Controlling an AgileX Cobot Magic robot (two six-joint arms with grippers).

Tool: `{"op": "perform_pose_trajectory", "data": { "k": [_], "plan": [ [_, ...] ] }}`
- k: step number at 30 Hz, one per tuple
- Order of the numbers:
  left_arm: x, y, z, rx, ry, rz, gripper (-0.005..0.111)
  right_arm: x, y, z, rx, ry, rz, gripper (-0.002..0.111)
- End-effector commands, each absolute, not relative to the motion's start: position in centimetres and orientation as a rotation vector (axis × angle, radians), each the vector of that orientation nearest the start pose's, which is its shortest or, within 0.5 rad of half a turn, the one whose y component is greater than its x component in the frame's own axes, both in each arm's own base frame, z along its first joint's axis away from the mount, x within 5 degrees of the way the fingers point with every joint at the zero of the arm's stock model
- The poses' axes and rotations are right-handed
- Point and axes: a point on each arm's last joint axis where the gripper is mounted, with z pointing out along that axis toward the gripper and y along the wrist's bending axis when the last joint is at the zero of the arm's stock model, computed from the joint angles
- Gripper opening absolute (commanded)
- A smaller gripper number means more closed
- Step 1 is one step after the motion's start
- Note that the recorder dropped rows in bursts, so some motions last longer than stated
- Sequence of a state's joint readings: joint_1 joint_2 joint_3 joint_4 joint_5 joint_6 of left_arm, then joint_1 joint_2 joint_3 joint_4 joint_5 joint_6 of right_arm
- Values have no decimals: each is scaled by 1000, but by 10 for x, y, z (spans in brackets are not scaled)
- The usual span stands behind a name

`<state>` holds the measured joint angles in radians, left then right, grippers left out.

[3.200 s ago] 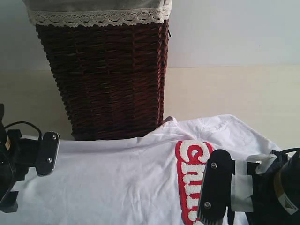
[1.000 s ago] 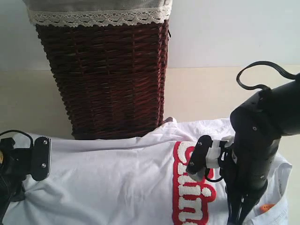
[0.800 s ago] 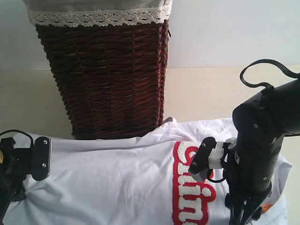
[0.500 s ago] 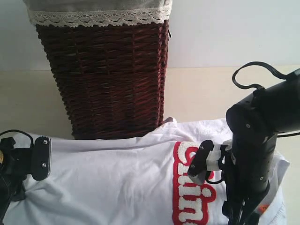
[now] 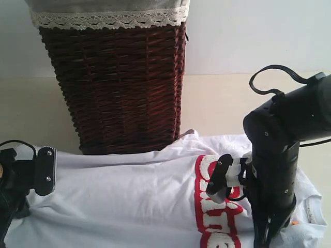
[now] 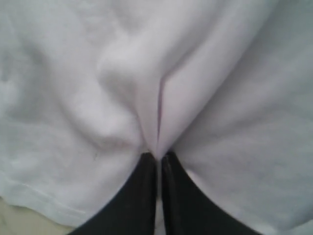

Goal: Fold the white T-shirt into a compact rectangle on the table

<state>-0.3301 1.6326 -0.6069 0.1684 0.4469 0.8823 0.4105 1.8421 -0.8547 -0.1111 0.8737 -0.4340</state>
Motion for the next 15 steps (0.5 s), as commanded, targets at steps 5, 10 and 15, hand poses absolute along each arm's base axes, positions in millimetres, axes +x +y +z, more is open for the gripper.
{"op": "perform_pose_trajectory", "data": {
  "k": [5,10,15],
  "plan": [
    [216,-43,198,1597,2272,551,0,259,94,241,-1371,2698,-283,0],
    [189,-24,256,1186,2181,609,0,245,77,293,-1326,2574,-449,0],
    [164,-19,287,1021,2051,595,0,237,69,324,-1234,2489,-525,0]
  ]
}}
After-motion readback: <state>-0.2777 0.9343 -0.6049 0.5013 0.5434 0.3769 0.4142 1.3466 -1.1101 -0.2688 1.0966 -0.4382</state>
